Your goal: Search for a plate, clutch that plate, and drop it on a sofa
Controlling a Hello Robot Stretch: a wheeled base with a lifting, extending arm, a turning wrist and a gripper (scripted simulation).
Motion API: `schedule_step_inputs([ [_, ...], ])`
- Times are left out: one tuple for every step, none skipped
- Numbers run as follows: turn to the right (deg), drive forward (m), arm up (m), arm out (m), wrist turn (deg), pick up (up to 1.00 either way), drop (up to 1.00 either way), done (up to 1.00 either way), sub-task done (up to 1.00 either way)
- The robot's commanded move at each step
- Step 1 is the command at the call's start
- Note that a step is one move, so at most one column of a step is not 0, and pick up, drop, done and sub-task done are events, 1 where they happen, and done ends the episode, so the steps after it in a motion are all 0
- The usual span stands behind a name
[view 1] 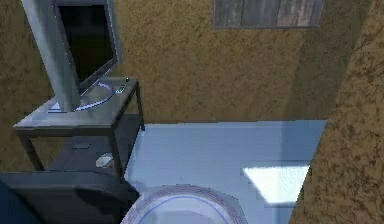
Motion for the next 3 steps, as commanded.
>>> schedule_step_inputs([
  [0.0, 0.3, 0.0, 0.0, 0.0, 0.0, 0.0, 0.0, 0.0],
  [45.0, 0.0, 0.0, 0.0, 0.0, 0.0, 0.0, 0.0, 0.0],
  [9.0, 0.0, 0.0, 0.0, 0.0, 0.0, 0.0, 0.0, 0.0],
])
